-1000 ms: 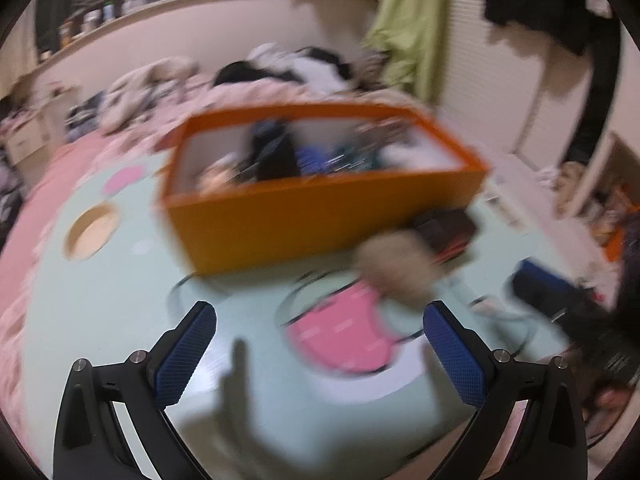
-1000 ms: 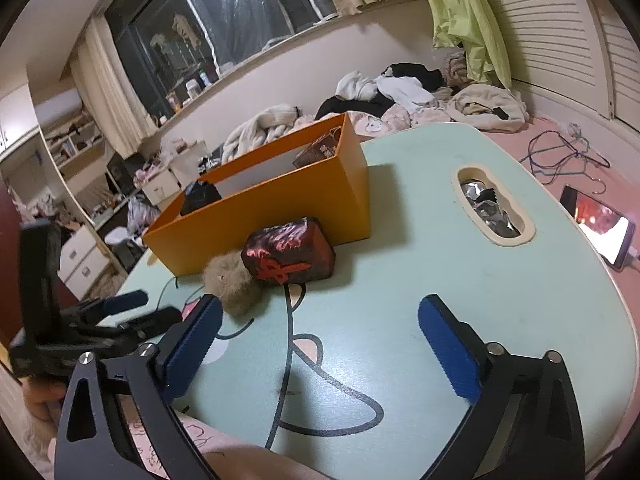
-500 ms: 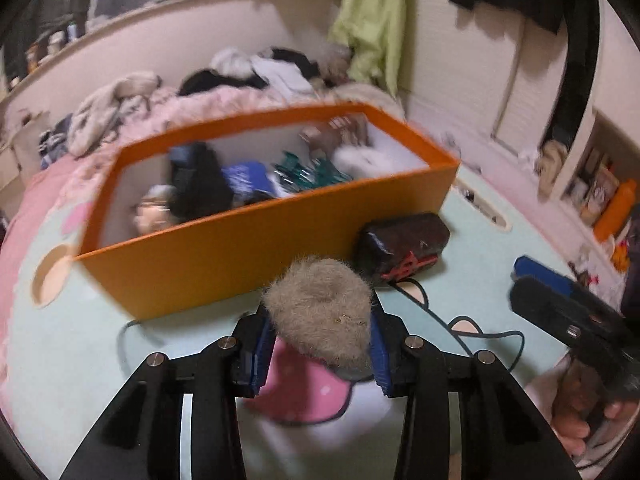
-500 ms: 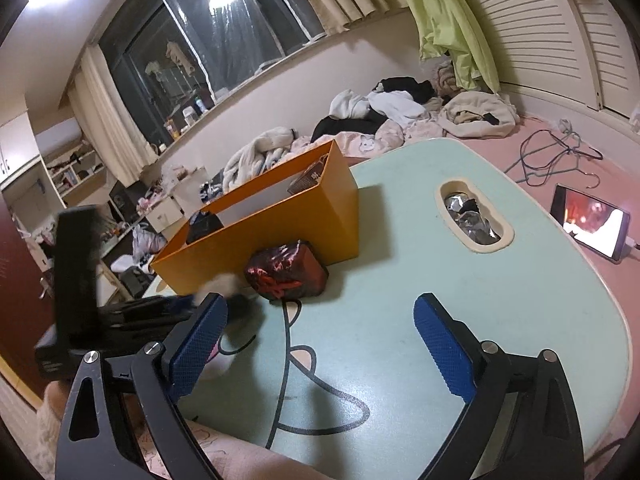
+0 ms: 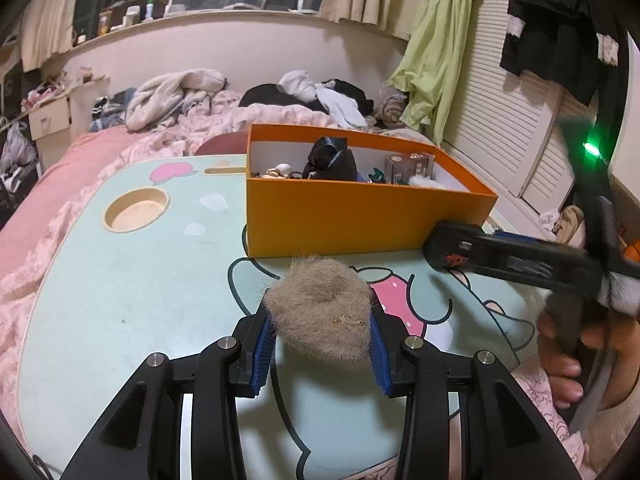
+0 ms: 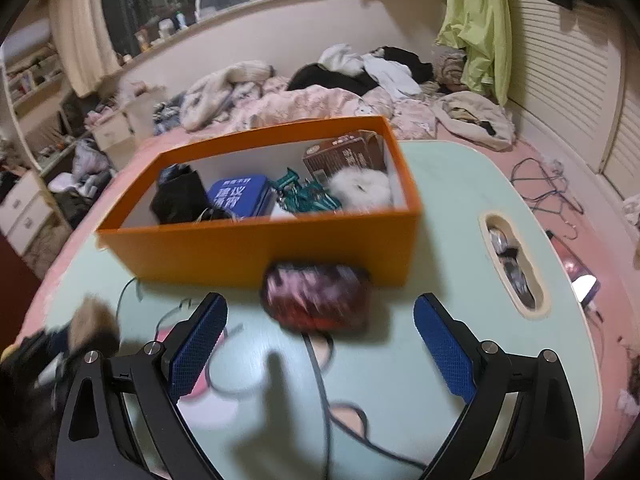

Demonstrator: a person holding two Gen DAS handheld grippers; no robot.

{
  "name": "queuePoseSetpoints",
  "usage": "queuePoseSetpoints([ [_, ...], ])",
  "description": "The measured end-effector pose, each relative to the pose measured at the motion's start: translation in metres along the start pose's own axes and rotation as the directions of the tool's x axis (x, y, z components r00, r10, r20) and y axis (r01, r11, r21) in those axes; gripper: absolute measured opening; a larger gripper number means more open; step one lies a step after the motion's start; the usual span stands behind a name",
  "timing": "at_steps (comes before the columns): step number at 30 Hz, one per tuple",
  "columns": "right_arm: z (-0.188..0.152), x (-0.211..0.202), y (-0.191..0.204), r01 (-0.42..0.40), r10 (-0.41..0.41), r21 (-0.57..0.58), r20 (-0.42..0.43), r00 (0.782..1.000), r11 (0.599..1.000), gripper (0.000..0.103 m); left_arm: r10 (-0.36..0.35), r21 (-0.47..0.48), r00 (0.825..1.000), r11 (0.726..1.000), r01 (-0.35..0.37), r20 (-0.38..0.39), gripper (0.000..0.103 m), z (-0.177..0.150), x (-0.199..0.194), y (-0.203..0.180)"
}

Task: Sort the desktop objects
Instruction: 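Grasp the beige fur pompom with the left tool while the right tool grasps the dark red pouch, then drop the fur pompom into the orange box with the left tool while the right tool drops the pouch in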

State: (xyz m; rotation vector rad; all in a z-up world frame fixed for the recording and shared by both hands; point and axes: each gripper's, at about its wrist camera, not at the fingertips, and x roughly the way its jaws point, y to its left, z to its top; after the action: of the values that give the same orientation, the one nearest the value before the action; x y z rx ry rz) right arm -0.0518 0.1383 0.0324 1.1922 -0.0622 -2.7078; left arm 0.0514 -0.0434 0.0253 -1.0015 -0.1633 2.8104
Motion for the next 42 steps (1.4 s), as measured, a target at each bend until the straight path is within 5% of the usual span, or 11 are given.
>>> queuePoseSetpoints([
  [1,0.001,0.006,0.0,0.001,-0.001,0.003,-0.025,1.0,1.0,0.093,0.002,0.004,1.0,1.0,-0.002,-0.001,0.039,-0.001,0.0,0.0],
  [2,0.0,0.009,-0.001,-0.02,0.02,0.006,-0.038,0.999,1.0,0.069,0.003,0.007,1.0,1.0,-0.003,-0.003,0.039,-0.001,0.0,0.0],
  [3,-0.003,0.011,-0.003,-0.026,0.026,0.001,-0.045,0.999,1.0,0.062,0.001,0.007,1.0,1.0,-0.001,-0.001,0.039,-0.001,0.001,0.0],
  [13,-0.039,-0.036,-0.02,-0.188,0.191,-0.06,0.06,0.98,0.98,0.062,-0.013,0.024,0.999,1.0,0.012,0.043,0.039,0.009,-0.012,-0.003],
  [21,0.041,-0.053,0.004,-0.143,0.157,-0.092,0.182,0.971,0.985,0.062,-0.089,0.047,0.983,0.995,0.083,0.159,0.041,0.105,-0.006,-0.023],
  [23,0.059,-0.03,0.009,-0.132,0.146,-0.105,0.139,0.979,0.986,0.063,-0.053,0.021,0.99,0.998,0.051,0.127,0.065,0.125,0.022,-0.021],
  [24,0.061,-0.019,0.011,-0.122,0.134,-0.117,0.098,0.986,0.986,0.064,-0.039,0.01,0.996,0.999,0.038,0.086,0.095,0.13,0.04,-0.018],
  [27,0.053,0.024,0.009,-0.041,0.038,-0.126,-0.028,0.999,0.991,0.073,-0.047,-0.051,0.996,0.998,0.043,-0.074,0.096,0.118,0.099,-0.003],
  [29,0.042,0.023,0.01,-0.01,0.02,-0.164,0.062,0.998,0.986,0.077,0.04,0.069,0.999,0.997,-0.041,0.012,0.095,0.11,0.094,-0.016],
  [35,0.036,-0.006,0.001,-0.032,0.045,-0.097,0.136,0.99,0.995,0.077,0.009,0.052,0.995,0.999,-0.014,0.1,0.094,0.109,0.049,-0.016],
  [42,0.004,-0.051,0.006,-0.04,0.059,-0.118,0.163,0.985,0.992,0.077,0.014,-0.035,1.0,0.999,-0.014,0.019,0.097,0.067,0.013,-0.004],
])
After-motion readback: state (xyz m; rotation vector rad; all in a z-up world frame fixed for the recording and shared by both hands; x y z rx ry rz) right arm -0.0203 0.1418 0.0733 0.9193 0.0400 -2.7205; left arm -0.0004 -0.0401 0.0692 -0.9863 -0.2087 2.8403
